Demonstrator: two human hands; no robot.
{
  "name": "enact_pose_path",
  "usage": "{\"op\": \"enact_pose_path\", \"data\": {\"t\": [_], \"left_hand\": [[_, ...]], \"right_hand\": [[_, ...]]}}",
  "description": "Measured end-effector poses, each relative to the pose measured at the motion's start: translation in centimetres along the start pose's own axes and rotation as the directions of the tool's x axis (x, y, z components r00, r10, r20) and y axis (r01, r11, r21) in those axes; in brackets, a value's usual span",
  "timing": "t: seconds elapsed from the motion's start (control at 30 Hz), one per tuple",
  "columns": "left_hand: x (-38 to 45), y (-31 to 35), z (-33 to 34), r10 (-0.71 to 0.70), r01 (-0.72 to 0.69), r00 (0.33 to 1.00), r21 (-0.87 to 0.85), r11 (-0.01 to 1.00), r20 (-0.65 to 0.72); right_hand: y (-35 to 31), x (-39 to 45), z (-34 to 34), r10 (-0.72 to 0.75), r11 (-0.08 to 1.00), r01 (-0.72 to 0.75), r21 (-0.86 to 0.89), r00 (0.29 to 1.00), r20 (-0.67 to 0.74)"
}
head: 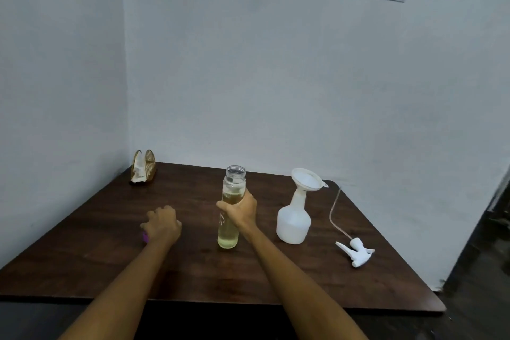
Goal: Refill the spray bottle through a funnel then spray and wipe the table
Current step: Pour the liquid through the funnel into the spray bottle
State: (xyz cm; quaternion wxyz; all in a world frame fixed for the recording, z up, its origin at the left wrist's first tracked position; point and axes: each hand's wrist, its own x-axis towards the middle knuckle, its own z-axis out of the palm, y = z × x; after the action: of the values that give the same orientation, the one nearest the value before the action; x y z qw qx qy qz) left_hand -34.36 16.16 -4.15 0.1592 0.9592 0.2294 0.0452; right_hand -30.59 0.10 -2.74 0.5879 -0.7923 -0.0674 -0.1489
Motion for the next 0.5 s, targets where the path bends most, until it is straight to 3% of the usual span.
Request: {"op": "enact_pose_path", "data": {"t": [0.23, 0.5], "left_hand": [[-4.6, 6.7, 0.5, 0.184, -0.183, 0.982, -0.014, 0.983, 0.039], [-7.4, 15.3, 3.1, 0.389, -0.372, 0.919, -0.177, 0.911, 0.069]], "right_hand": [[-0.4, -1.7, -8.7, 0.022, 0.996, -0.024, -0.087, 1.000, -0.022], [2.5, -2.3, -19.1, 0.144, 0.982, -0.166, -0.090, 0.967, -0.212]]}}
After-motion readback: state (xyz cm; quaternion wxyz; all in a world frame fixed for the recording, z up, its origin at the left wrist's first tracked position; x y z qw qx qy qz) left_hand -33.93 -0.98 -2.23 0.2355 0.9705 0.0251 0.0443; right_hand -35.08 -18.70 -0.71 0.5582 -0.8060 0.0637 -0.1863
